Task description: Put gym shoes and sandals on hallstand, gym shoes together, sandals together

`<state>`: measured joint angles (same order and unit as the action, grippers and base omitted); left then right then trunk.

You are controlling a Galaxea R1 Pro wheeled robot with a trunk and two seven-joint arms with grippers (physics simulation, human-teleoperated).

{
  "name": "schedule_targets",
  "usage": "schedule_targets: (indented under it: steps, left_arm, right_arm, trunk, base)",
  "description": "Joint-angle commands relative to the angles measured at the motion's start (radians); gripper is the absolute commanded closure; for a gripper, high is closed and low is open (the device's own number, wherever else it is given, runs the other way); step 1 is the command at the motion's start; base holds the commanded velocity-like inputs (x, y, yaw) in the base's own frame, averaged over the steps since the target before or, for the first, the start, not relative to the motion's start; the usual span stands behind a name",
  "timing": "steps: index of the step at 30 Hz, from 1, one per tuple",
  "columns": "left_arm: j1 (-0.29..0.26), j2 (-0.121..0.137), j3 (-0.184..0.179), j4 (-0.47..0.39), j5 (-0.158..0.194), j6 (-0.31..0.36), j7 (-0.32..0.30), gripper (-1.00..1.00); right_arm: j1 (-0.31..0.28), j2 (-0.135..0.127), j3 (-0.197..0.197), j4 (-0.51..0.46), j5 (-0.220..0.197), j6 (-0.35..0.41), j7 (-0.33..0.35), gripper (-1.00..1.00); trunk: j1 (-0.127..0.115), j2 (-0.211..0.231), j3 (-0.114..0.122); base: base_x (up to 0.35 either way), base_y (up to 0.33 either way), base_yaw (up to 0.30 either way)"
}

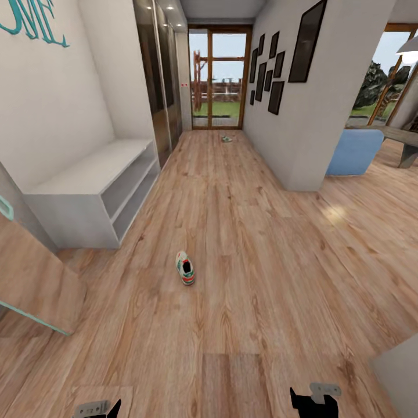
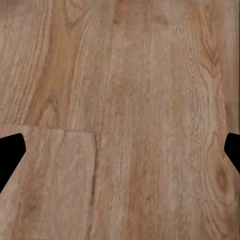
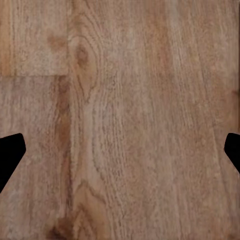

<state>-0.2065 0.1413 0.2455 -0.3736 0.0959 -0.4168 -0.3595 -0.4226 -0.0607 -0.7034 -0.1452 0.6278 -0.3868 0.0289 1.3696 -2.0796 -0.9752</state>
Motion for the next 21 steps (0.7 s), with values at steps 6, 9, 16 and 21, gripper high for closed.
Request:
schedule_targets:
  steps: [6, 9, 16, 21]
  left_arm:
    - [0.000, 0.000, 0.003, 0.001, 0.010, 0.001, -0.010, -1.00]
    - [-0.001, 0.000, 0.003, 0.001, 0.010, 0.001, -0.010, -1.00]
    - [-0.001, 0.000, 0.004, 0.001, 0.010, 0.001, -0.010, -1.00]
    - [-0.001, 0.000, 0.004, 0.001, 0.010, 0.001, -0.010, -1.00]
  right_arm:
    - [-0.001, -0.001, -0.008, 0.000, 0.008, -0.004, 0.003, -1.00]
    - [-0.001, -0.001, -0.008, 0.000, 0.008, -0.005, 0.003, -1.00]
    - [-0.001, -0.001, -0.008, -0.001, 0.010, -0.005, 0.003, -1.00]
    - [-0.001, -0.001, -0.008, 0.000, 0.009, -0.005, 0.003, -1.00]
  trunk:
    - [0.000, 0.000, -0.001]
    - [0.000, 0.000, -0.001]
    - [0.000, 0.000, -0.001]
    - [0.000, 0.000, -0.001]
  base:
    - [0.279, -0.168, -0.001]
    - [0.278, -0.170, 0.000]
    - [0.277, -0.171, 0.000]
    - [0.277, -0.171, 0.000]
